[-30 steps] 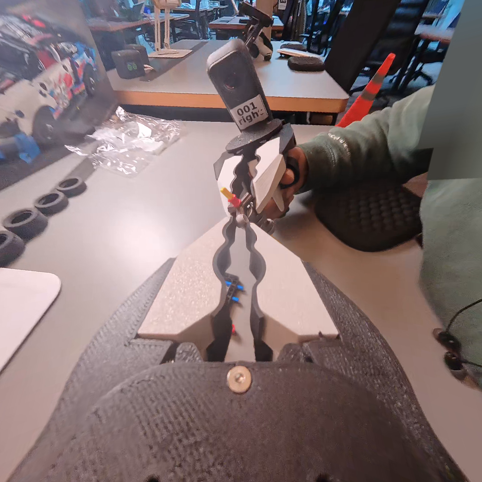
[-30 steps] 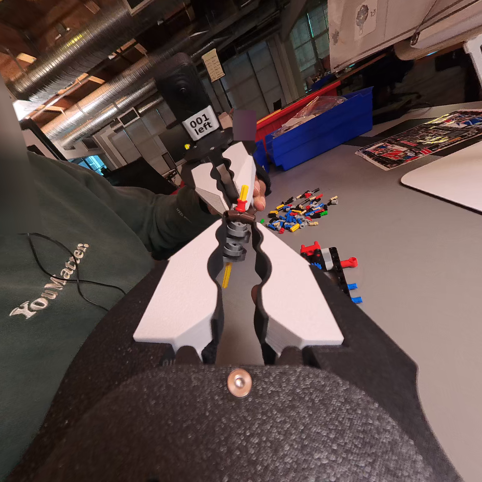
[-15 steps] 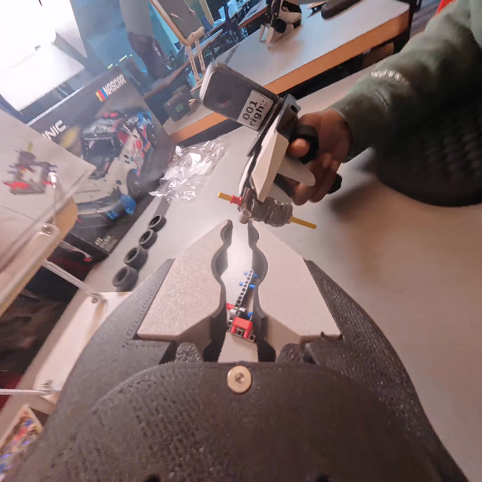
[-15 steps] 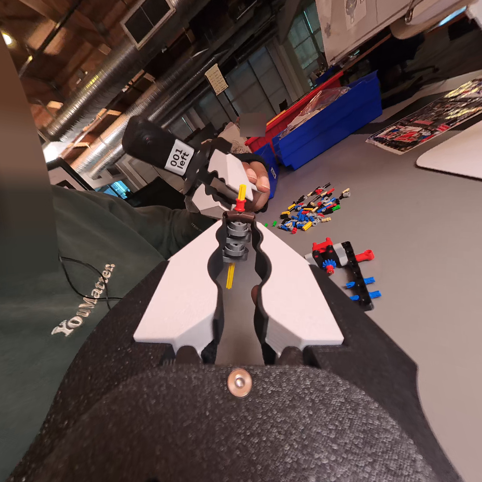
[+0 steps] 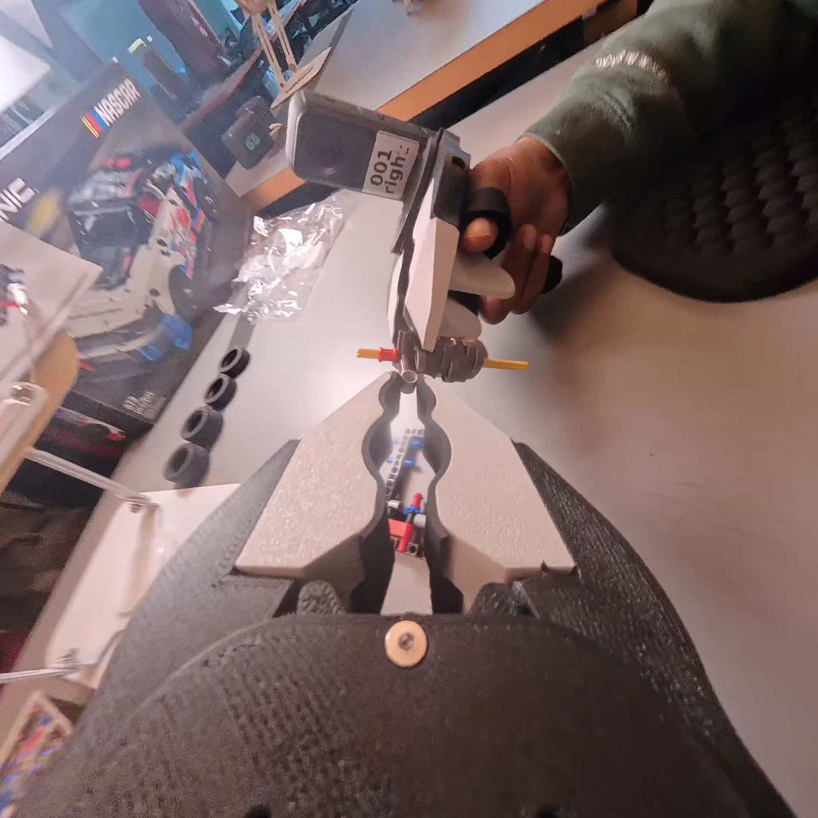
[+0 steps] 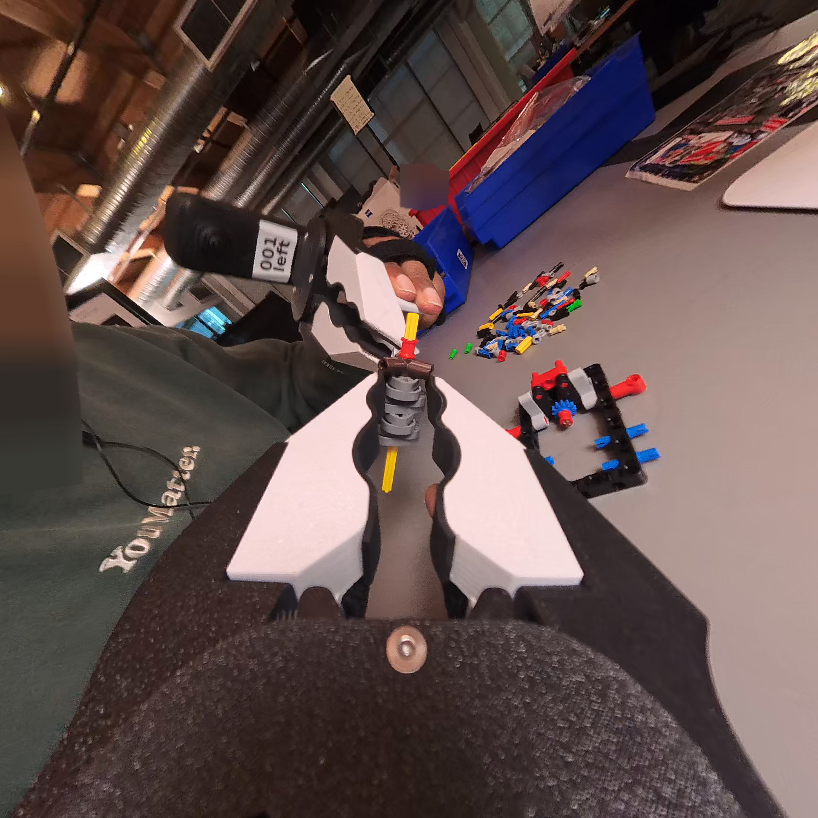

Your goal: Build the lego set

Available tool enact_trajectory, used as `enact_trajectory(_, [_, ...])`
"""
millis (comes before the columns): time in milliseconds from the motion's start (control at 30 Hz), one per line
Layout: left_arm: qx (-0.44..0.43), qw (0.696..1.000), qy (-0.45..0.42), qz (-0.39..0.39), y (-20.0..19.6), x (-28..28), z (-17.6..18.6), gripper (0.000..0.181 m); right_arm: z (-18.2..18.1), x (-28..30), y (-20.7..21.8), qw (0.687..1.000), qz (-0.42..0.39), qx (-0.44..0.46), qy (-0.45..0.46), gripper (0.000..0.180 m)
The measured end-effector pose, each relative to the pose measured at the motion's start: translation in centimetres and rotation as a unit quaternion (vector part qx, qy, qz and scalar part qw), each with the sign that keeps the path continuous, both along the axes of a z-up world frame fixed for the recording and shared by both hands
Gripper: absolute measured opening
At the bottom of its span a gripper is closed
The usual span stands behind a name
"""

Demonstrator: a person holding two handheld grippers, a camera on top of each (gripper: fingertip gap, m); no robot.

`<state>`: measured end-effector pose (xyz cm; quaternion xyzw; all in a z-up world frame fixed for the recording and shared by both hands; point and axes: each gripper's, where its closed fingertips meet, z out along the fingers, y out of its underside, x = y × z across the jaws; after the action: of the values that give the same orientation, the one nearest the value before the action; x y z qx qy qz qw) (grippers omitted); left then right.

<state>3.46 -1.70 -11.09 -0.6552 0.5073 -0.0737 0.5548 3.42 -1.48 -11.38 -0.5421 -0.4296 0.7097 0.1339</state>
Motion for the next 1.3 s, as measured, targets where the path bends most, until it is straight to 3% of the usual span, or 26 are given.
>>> enact_trajectory(367, [-0.159,0.972,-0.171,-0.018,-0.3,0.1,0.5,0.004,0.3,0.1,-0.3,0.994,-0.019,0.105,0.021,0.016])
enact_trajectory(567, [-0.172,0.959,-0.220,-0.040,-0.5,0.2,1.6,0.005,1.3,0.2,-0.4,0.994,-0.017,0.096,0.044,0.017])
enact_trajectory(700, [-0.081,0.982,-0.164,-0.036,-0.6,0.4,2.3,0.010,1.8,0.4,-0.4,0.997,-0.006,0.050,0.053,0.016])
enact_trajectory(967, [0.041,0.998,-0.035,-0.026,-0.8,0.4,2.2,0.009,2.1,0.7,-1.0,0.998,0.028,-0.013,0.059,0.017])
enact_trajectory(1300, [0.087,0.995,0.032,-0.021,-1.0,0.4,1.8,0.010,1.5,0.5,-1.2,0.998,0.039,-0.046,0.034,0.016])
